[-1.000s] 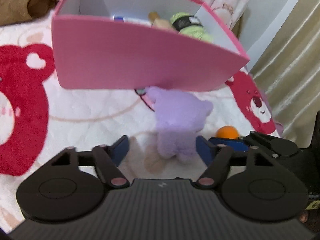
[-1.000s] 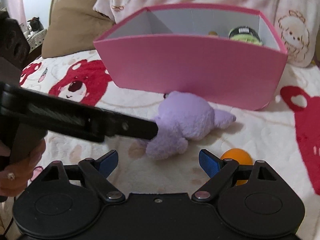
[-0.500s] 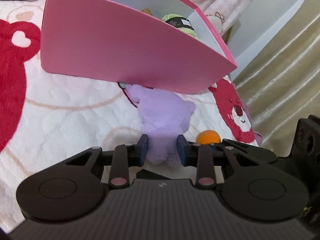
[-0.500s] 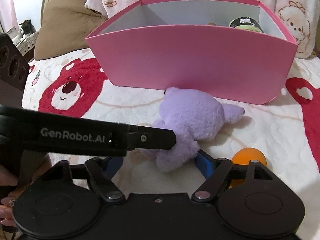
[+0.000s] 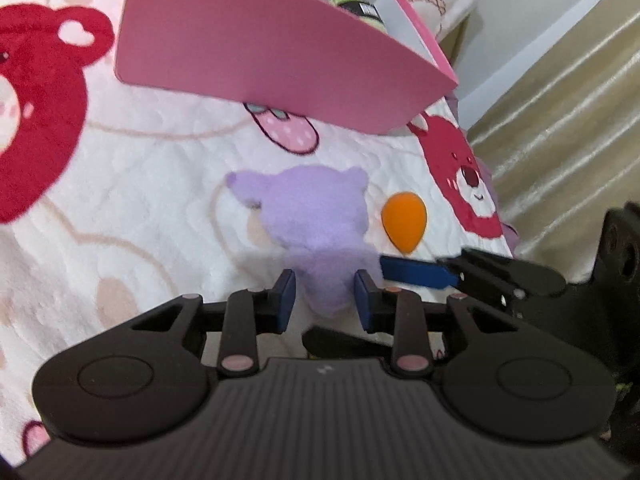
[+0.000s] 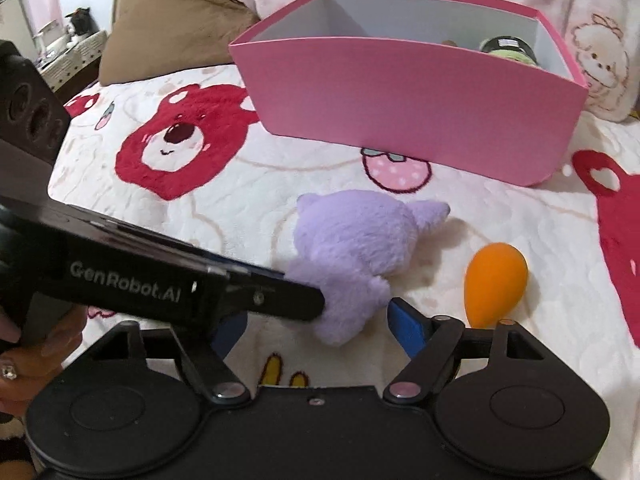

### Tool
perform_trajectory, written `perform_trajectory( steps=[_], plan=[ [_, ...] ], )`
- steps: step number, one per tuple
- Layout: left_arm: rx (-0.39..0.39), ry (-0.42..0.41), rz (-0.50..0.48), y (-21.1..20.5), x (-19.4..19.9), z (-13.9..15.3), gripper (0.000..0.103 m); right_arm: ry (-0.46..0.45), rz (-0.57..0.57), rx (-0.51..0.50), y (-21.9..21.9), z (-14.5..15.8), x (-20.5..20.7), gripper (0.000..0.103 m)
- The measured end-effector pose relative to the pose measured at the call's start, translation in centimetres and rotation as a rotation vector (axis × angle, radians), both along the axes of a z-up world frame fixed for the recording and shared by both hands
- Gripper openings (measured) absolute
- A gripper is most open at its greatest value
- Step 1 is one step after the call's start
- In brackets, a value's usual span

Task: Organize objects
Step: 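Close the left tool on the purple plush toy's body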

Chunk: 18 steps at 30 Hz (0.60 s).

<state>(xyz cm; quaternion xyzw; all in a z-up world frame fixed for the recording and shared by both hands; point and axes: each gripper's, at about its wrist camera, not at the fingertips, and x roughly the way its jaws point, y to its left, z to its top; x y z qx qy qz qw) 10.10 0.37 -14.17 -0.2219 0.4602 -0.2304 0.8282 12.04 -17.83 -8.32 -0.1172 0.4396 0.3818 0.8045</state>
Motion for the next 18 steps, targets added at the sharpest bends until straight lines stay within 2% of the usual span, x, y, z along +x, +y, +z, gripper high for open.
perform_trajectory(
  steps=[7, 9, 11, 14, 16, 18],
  plan=[
    [0.0, -0.025, 0.019, 0.4, 0.6, -0.4, 0.036, -0.061, 0.002, -0.075, 1.9, -0.9, -0.6, 0.086],
    [0.03, -0.055, 0.012, 0.1, 0.6, -0.5, 0.051, -0.071, -0.023, -0.087, 2.1, -0.9, -0.3, 0.086],
    [0.067, -0.086, -0.005, -0.3, 0.5, -0.6, 0.052, -0.085, -0.066, -0.053, 1.8, -0.6, 0.2, 0.086],
    [0.009, -0.063, 0.004, 0.3, 0.9, -0.6, 0.053, -0.071, -0.089, -0.041, 1.5, -0.8, 1.2, 0.087],
    [0.004, -0.063, 0.004, 0.4, 1.2, -0.6, 0.053, -0.047, -0.078, -0.032, 1.4, -1.2, 1.8, 0.086],
    [0.005, -0.054, 0.008, 0.3, 1.6, -0.9, 0.054, -0.001, -0.05, -0.012, 1.4, -1.6, 2.3, 0.065]
  ],
)
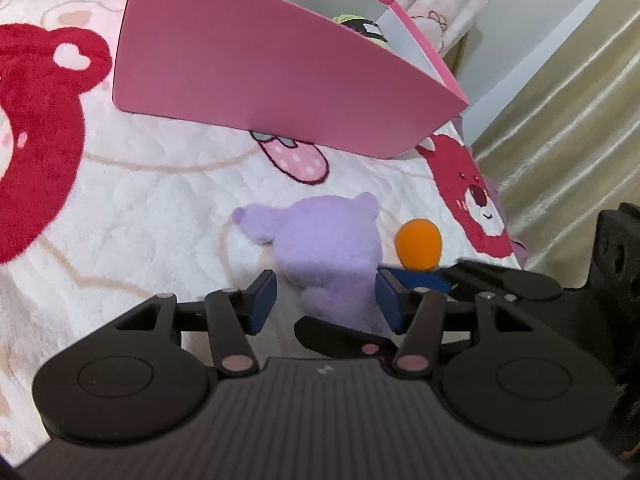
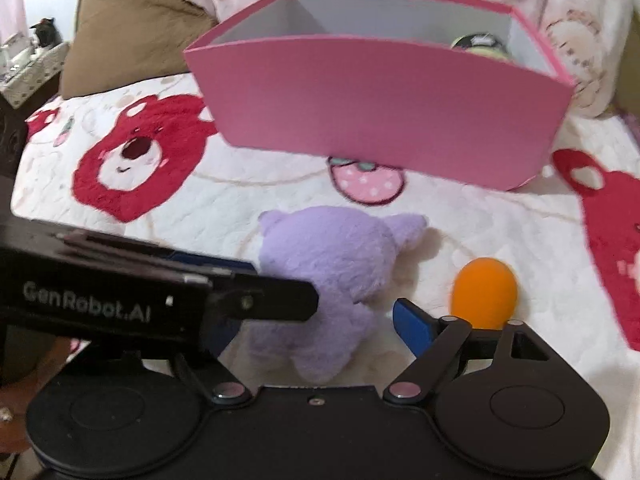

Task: Organize objects
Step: 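Close the left tool on the purple plush toy's body, then lift the plush toy with the left tool and lower it into the box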

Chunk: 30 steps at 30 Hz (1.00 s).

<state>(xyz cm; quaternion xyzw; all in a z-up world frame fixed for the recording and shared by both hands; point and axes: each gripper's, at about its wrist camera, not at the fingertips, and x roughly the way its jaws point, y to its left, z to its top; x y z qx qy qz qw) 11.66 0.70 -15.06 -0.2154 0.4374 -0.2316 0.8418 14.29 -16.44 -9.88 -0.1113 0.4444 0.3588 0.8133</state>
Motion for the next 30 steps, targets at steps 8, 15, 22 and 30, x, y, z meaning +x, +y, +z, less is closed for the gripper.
perform_trajectory(
  steps=[8, 15, 22, 30],
  plan=[
    [-0.076, 0.084, -0.035, -0.2, 0.5, -0.7, 0.036, 0.007, -0.001, 0.008, -0.2, -0.1, -0.8, 0.055],
    [0.016, 0.11, -0.052, -0.9, -0.7, 2.9, 0.036, -0.035, 0.017, 0.01, -0.2, 2.4, -2.9, 0.055],
    [0.085, 0.14, -0.09, -1.1, -2.4, 6.9, 0.036, -0.018, 0.036, -0.02, 0.1, 5.8, -4.8, 0.055],
    [0.066, 0.075, -0.101, 0.6, -3.9, 12.8, 0.036, -0.103, 0.088, 0.017, 0.0, 11.5, -6.6, 0.055]
  ],
)
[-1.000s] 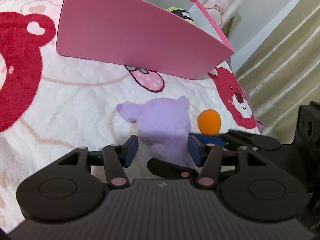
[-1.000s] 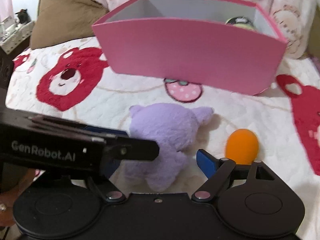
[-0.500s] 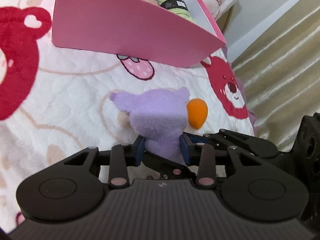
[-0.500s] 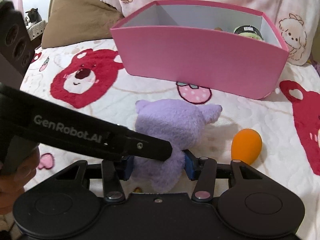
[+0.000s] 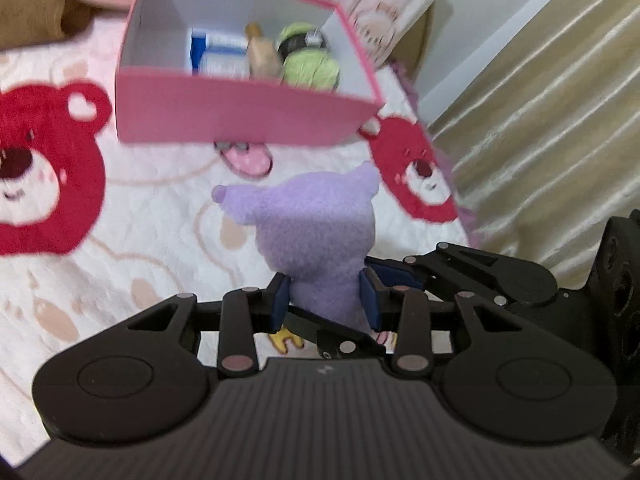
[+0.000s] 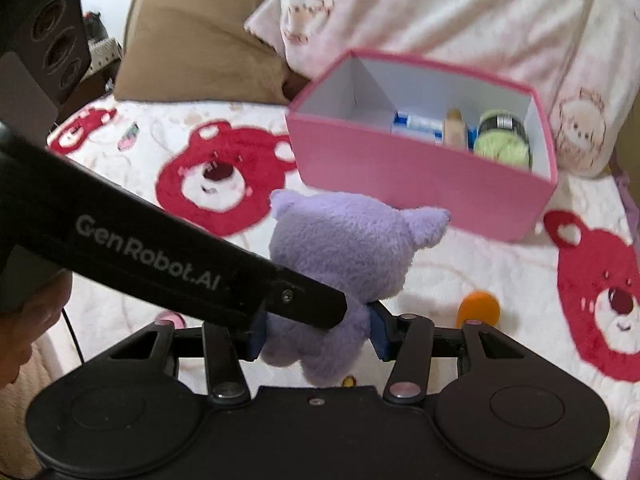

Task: Organize objects
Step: 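Lift the plush toy with the left tool and lower it into the box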

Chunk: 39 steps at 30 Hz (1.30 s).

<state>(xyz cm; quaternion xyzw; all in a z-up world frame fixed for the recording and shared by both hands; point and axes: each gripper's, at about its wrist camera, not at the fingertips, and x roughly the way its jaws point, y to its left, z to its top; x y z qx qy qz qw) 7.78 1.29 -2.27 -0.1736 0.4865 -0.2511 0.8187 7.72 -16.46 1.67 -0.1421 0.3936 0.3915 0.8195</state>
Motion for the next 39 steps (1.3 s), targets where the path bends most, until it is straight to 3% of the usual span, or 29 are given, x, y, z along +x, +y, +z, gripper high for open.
perform_trajectory(
  steps=[10, 13, 21, 24, 29, 39],
  plan=[
    [0.0, -0.148, 0.047, 1.7, 2.0, 7.5, 0.036, -0.153, 0.043, 0.032, 1.9, 7.2, 2.2, 0.056],
    [-0.004, -0.161, 0.063, 2.3, 4.0, 8.9, 0.036, -0.169, -0.036, 0.003, 2.8, 8.7, 4.2, 0.056],
    [0.051, -0.163, 0.119, 2.6, 11.6, 11.9, 0.037, -0.159, -0.044, 0.006, 5.7, 10.6, 11.8, 0.056],
    [0.082, -0.144, 0.138, 2.4, 15.0, 11.5, 0.038, -0.108, -0.072, 0.041, 6.2, 9.6, 15.2, 0.056],
    [0.12, -0.052, 0.174, 2.4, 19.8, 8.3, 0.038, -0.027, -0.084, 0.09, 7.1, 5.5, 19.3, 0.056],
    [0.228, 0.0, 0.219, 1.3, 24.5, 0.8, 0.038, 0.168, -0.166, 0.158, 8.0, -2.6, 25.2, 0.056]
  ],
)
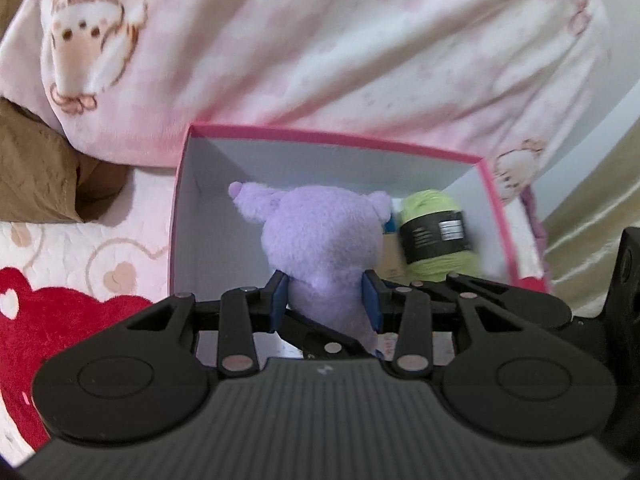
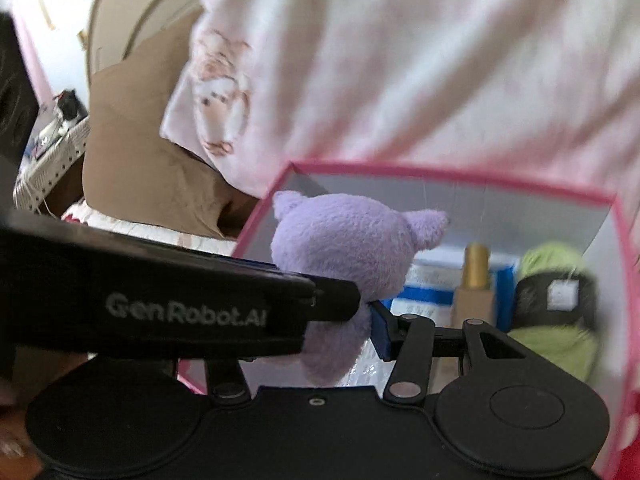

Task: Organize objects
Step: 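Lift the plush toy with the left tool and lower it into the box, then open the left tool to release the plush toy, withdraw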

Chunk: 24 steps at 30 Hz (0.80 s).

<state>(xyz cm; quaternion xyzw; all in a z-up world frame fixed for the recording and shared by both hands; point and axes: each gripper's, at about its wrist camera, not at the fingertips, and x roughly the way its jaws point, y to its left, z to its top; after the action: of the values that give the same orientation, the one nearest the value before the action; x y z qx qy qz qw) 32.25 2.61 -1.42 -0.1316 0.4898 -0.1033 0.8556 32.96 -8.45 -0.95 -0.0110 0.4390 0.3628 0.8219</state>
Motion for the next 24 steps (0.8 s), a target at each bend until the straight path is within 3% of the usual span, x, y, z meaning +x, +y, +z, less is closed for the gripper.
perform_trajectory(
  steps=[4, 9, 16, 20, 24],
  plan=[
    [0.015, 0.035, 0.053, 0.3, 0.2, -1.5, 0.038, 0.042, 0.027, -0.011, 0.8, -1.6, 0.7, 0.056],
    [0.043, 0.061, 0.069, 0.1, -0.3, -2.1, 0.038, 0.007, 0.089, -0.029, 1.5, -2.7, -0.1, 0.056],
    [0.078, 0.107, 0.103, 0.0, -0.5, -2.8, 0.038, 0.077, 0.107, 0.0, 1.7, -4.0, 0.7, 0.056],
    [0.119, 0.107, 0.114, -0.2, -0.6, -3.0, 0.038, 0.099, 0.101, 0.015, 2.0, -4.6, 0.6, 0.056],
    [0.132, 0.075, 0.118, -0.3, -0.8, -3.0, 0.038, 0.073, 0.097, -0.054, 3.1, -5.1, 0.7, 0.06]
  ],
)
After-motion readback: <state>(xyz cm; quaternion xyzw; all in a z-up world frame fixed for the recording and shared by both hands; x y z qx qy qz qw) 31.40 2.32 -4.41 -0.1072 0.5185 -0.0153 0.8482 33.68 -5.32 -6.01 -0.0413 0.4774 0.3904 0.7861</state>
